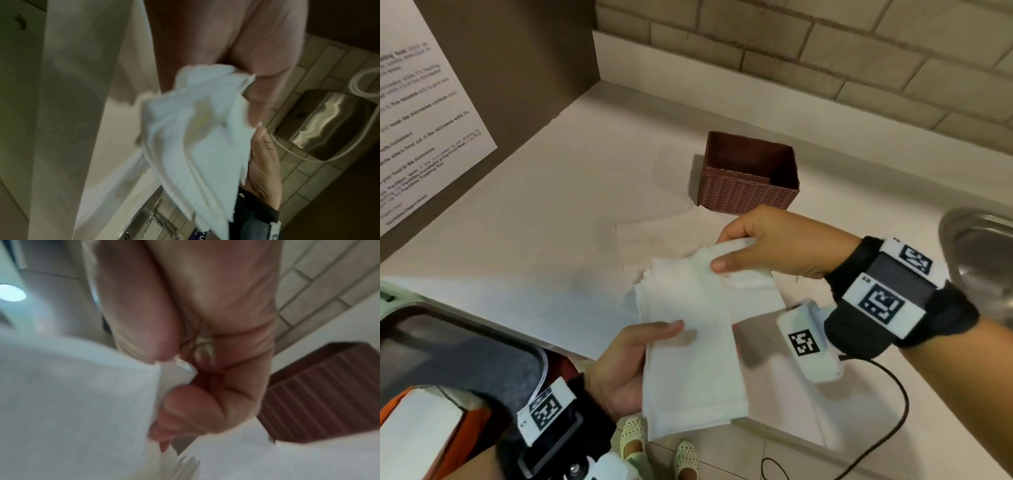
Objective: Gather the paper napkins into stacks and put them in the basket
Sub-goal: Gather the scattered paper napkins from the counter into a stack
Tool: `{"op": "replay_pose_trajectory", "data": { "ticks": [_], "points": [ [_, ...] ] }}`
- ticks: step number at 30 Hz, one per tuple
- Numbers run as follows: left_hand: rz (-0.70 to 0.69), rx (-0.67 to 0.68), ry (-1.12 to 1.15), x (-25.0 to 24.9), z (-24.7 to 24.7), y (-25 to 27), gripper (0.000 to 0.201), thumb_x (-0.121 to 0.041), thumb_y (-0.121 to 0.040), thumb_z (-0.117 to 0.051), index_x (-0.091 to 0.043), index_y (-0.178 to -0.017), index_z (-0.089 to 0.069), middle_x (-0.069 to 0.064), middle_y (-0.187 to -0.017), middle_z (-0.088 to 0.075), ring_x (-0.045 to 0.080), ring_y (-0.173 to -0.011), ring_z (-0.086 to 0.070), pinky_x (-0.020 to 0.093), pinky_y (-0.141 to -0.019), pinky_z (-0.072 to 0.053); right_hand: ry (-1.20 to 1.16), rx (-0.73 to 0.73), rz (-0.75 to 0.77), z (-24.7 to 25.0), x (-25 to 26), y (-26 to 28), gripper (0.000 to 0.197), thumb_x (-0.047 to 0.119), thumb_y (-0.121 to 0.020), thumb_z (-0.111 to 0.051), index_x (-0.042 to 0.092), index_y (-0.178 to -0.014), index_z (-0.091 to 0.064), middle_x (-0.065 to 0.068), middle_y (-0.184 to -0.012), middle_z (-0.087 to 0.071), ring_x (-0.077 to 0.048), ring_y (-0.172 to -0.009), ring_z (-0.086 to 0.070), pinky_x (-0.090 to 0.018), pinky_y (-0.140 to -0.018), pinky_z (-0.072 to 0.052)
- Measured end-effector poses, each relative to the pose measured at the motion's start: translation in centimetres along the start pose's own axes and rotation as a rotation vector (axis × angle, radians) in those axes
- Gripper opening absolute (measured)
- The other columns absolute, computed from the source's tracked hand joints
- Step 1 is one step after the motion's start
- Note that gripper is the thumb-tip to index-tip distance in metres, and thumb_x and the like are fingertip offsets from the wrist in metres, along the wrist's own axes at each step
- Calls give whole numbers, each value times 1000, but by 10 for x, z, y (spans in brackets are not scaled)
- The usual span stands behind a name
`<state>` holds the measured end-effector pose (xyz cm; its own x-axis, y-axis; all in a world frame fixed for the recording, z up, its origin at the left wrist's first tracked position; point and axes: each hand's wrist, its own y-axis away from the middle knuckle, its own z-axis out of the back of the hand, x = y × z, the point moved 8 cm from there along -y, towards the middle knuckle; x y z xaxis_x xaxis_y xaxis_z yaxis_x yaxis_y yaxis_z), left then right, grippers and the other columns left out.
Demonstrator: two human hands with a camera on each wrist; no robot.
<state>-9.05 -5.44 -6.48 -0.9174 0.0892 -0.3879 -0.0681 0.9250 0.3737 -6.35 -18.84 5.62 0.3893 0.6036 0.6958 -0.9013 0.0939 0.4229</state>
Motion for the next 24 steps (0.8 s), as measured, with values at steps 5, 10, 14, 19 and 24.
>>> {"op": "replay_pose_trajectory", "data": {
  "ticks": [5,10,14,19,24],
  "points": [
    [-32,0,-179,-4,5,3,55,5,-67,-68,2,-121,-56,16,-112,-68,31,-104,-64,42,-87,-54,-38,-48,24,21,6,9,13,18,-82,-66,18,-93,-72,8,-80,-72,1,-66,-67,-18,-64,-56],
    [-52,21,-162,-11,3,8,62,5,-62,-74,2,-121,-55,21,-124,-61,37,-112,-59,48,-91,-53,-142,-382,-14,59,5,16,8,21,-85,-64,17,-87,-70,0,-81,-69,-11,-68,-63,-24,-69,-55],
    [-102,-109,-36,-18,9,5,69,-3,-40,-88,4,-105,-66,22,-111,-68,35,-98,-67,42,-75,-59,81,-712,278,77,41,46,6,21,-83,-66,20,-87,-70,13,-78,-64,5,-68,-58,-6,-65,-46],
    [-262,-29,120,-33,-8,2,58,-23,-51,-87,-4,-103,-69,15,-100,-73,29,-95,-68,40,-82,-58,574,-534,523,-18,67,50,14,12,-77,-63,11,-86,-74,-4,-76,-61,-15,-64,-58,-23,-57,-46],
    [-237,11,99,-28,-17,2,51,-37,-74,-73,0,-109,-63,16,-98,-72,27,-96,-67,35,-84,-56,604,-178,438,-86,43,42,31,37,-83,-47,13,-89,-67,-3,-78,-55,-15,-67,-54,-28,-46,-49]
  ]
}}
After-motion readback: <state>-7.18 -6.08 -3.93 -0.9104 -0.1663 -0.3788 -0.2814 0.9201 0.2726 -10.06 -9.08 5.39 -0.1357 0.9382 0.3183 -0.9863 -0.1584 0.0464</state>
